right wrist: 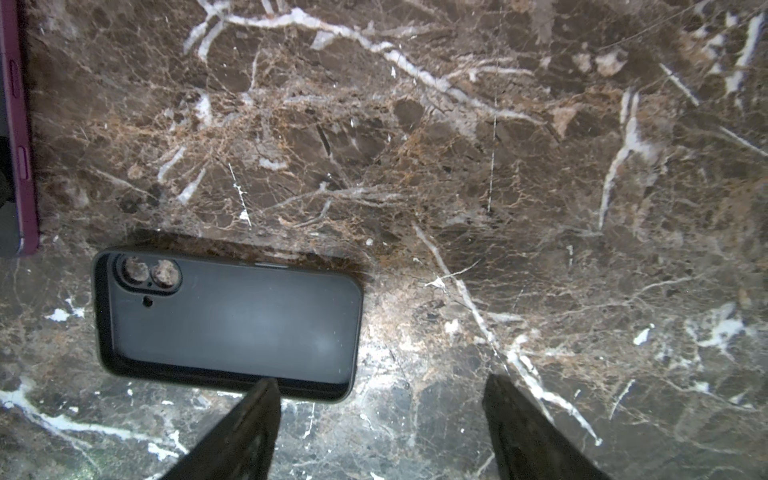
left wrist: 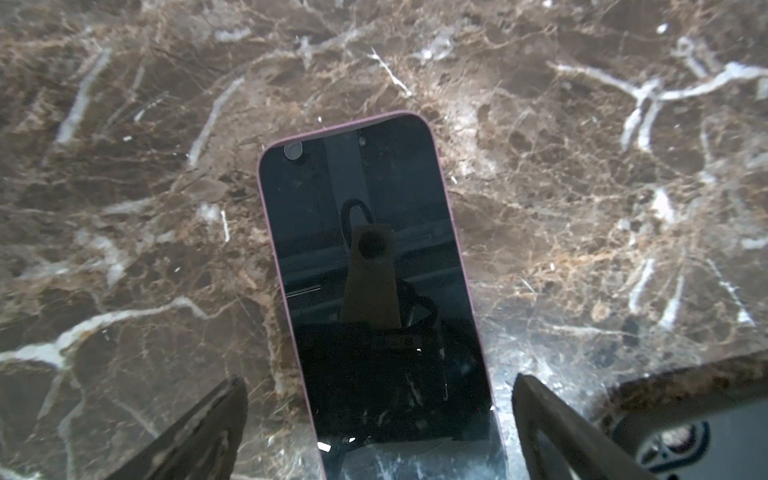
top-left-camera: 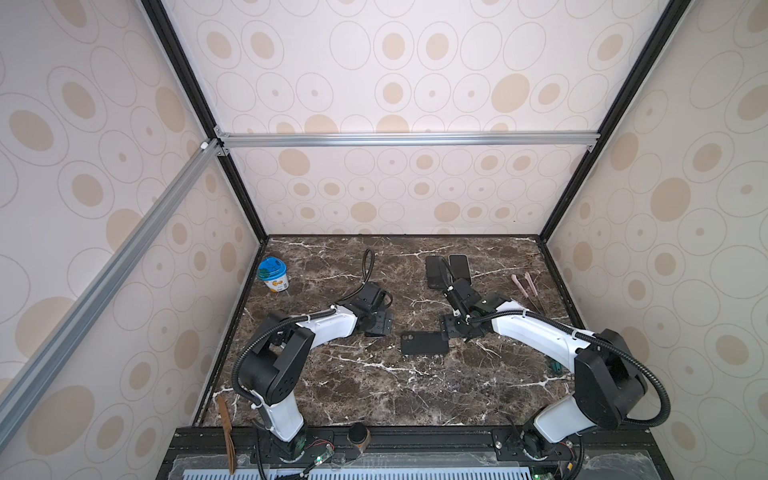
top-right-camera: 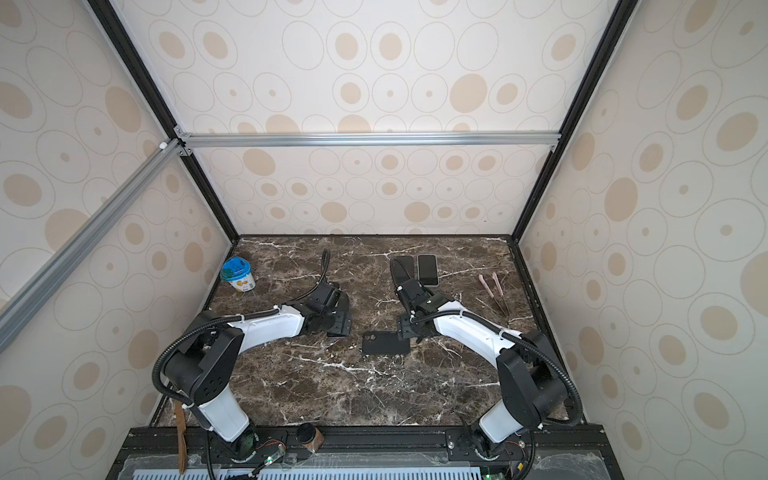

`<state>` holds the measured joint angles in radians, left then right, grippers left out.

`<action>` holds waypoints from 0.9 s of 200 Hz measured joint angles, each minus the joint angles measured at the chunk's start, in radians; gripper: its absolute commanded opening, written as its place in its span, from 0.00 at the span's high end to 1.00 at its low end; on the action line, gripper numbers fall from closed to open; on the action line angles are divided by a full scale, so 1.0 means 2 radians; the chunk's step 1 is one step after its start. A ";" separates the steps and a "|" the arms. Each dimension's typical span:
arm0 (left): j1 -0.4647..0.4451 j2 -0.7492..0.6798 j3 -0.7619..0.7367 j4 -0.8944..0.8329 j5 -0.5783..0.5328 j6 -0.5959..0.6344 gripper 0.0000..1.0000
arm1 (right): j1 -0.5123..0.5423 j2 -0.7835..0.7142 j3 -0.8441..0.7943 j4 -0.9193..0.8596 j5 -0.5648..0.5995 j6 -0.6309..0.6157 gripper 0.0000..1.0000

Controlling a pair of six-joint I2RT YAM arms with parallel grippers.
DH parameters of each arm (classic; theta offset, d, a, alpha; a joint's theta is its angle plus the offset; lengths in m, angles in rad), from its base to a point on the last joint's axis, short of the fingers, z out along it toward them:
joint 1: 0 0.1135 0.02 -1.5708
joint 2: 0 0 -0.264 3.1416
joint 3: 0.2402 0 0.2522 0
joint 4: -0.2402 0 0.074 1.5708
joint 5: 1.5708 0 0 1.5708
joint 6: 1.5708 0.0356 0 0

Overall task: Put the phone into the phone case
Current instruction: 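Grasp the pink-framed phone with the left gripper while the right hovers nearby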

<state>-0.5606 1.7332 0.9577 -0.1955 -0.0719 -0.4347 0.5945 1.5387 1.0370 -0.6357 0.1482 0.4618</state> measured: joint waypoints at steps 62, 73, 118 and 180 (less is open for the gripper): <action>0.000 0.019 0.006 0.000 0.000 -0.010 0.11 | 0.000 -0.002 -0.008 0.002 0.004 -0.002 0.20; 0.000 0.021 0.009 0.000 0.000 -0.009 0.12 | 0.000 -0.002 -0.008 0.003 0.004 -0.002 0.20; 0.000 0.032 0.022 -0.003 -0.003 -0.007 0.21 | 0.000 -0.002 -0.008 0.004 0.005 -0.002 0.20; -0.002 0.053 0.047 -0.018 -0.020 0.001 0.24 | 0.000 -0.006 -0.010 0.004 0.009 -0.002 0.20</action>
<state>-0.5640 1.8389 1.0523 -0.2321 -0.1127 -0.4328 0.5945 1.5261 1.0161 -0.6273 0.1658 0.4580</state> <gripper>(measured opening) 0.779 0.802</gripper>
